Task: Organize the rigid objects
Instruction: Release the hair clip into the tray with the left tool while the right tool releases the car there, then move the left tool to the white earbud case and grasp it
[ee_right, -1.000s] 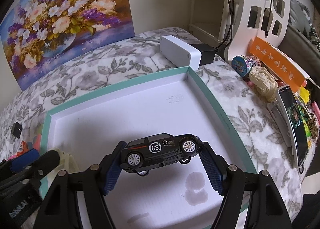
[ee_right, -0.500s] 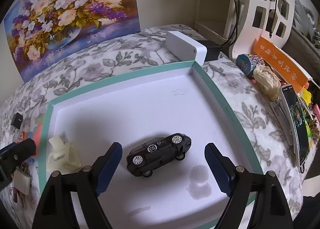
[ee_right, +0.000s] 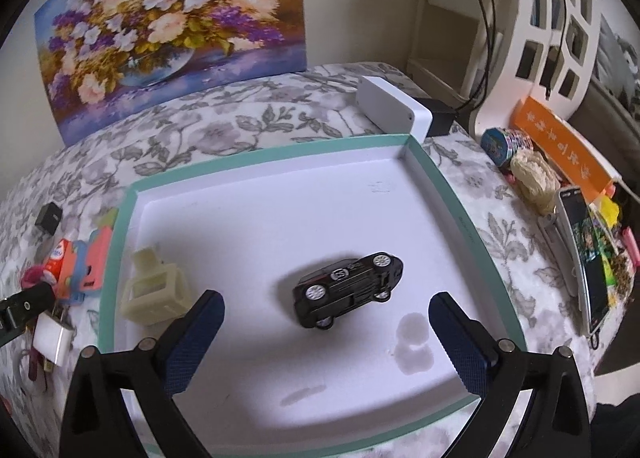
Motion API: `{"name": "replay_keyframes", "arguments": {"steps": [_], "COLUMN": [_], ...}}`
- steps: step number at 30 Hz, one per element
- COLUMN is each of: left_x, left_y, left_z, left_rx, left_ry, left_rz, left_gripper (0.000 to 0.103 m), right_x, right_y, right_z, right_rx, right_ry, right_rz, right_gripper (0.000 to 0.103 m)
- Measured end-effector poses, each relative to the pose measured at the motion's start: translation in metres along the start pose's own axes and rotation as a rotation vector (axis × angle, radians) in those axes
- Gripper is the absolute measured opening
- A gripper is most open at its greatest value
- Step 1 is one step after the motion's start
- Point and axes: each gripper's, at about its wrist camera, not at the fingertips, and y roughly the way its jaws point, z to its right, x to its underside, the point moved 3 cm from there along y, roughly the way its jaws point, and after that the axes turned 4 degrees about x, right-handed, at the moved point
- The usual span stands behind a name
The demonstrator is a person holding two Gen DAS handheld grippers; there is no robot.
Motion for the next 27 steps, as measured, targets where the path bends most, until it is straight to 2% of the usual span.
{"name": "replay_keyframes", "arguments": {"steps": [5,9,11,18,23,27], "left_x": [-0.002,-0.006,-0.005,0.005,0.014,0.018], "left_y": [-0.017,-0.03,-0.034,-0.044,-0.039,-0.032], "left_z": [-0.024,-0.042,-0.05,-0.089,-0.118,-0.133], "left_rx": [-0.017,0.009,0.022,-0.054,-0.041,-0.028], "left_ry": [-0.059,-0.096,-0.099,-0.125,-0.209,-0.254], "left_rz": [0.051,0.081,0.07,0.035,-0.005,-0.038], "left_gripper": [0.094,0.094,0.094,0.094,0.094,0.094], "right_x": [0.001,0.001,0.001,0.01,0.022,0.031], "right_y": [-0.016,-0.033,-0.042,-0.067,-0.073,-0.076], "right_z": [-0.016,-0.031,-0.04,-0.079,-0.107,-0.132], "right_rx": [-0.023,-0.091,-0.105,-0.171,-0.237,-0.252], "right_ry": [-0.026,0.003,0.002,-0.064,-0.096,-0.158], "right_rz": [0.017,0.024,0.031,0.029,-0.014,-0.024], "right_gripper": [0.103,0.103,0.103,0.103,0.103,0.103]}}
